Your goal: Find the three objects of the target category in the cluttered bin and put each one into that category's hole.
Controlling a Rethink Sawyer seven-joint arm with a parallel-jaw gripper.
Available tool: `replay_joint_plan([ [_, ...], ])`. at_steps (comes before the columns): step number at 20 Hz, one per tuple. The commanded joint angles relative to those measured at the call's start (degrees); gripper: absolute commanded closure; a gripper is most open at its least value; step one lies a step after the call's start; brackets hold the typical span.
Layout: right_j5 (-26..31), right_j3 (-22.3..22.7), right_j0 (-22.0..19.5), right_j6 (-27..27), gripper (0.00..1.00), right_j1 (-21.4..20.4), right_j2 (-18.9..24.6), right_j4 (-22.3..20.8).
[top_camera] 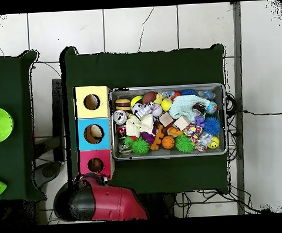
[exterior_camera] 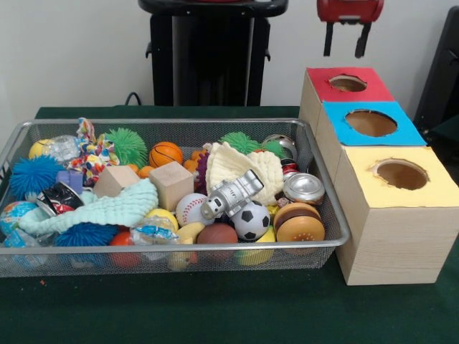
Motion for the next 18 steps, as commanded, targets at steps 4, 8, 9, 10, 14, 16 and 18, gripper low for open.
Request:
replay_joint_plan([
  [4, 13.2, -3.9, -5.0, 4.1, 0.00, -9.0, 0.3, -2.5],
  [8, 11.0, 0.0, -9.8, -2.5, 0.00, -11.0, 1.4, -4.6],
  [9, 9.3, 1.2, -11.8, -5.7, 0.00, -11.3, 1.1, -7.2],
  [10, 6.2, 2.5, -14.8, -8.9, 0.00, -11.6, 1.4, -9.6],
  [14, -1.1, 2.3, -29.3, -20.3, 0.00, -10.5, 7.7, -20.3],
  [16, 1.7, -0.3, -33.9, -23.1, 0.00, -10.7, 10.2, -23.9],
  [18, 5.7, -2.8, -37.9, -25.0, 0.00, -11.1, 13.2, -25.7],
])
